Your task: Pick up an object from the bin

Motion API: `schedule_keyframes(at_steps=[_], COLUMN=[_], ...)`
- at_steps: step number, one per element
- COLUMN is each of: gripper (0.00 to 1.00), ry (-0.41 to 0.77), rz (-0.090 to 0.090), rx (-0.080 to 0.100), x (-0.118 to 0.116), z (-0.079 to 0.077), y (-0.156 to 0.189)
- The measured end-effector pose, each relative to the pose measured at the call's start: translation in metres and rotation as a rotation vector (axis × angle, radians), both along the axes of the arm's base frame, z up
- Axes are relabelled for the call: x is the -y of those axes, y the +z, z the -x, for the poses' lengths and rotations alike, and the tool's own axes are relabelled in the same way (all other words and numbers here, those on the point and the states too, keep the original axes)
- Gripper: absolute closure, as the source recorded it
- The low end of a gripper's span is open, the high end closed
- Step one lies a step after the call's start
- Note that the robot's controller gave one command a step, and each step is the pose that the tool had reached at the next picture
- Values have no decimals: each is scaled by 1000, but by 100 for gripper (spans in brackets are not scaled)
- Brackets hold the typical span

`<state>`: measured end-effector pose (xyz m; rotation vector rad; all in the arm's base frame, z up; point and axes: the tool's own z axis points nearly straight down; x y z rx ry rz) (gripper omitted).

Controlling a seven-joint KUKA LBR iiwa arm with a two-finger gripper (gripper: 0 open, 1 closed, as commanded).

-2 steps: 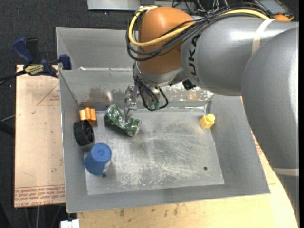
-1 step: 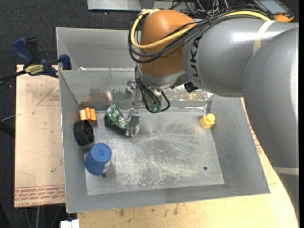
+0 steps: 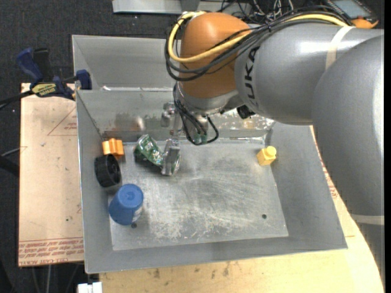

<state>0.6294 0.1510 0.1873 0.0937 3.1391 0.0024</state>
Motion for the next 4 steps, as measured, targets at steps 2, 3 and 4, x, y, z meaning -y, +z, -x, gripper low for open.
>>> schedule_keyframes(at_steps=[2, 3, 4], gripper=[100, 100, 100], ry=[55, 59, 60], rz=[-5, -1, 0], rx=[16, 5, 0], x=[6, 6, 14], z=[-21, -17, -18], y=[-107, -88, -57])
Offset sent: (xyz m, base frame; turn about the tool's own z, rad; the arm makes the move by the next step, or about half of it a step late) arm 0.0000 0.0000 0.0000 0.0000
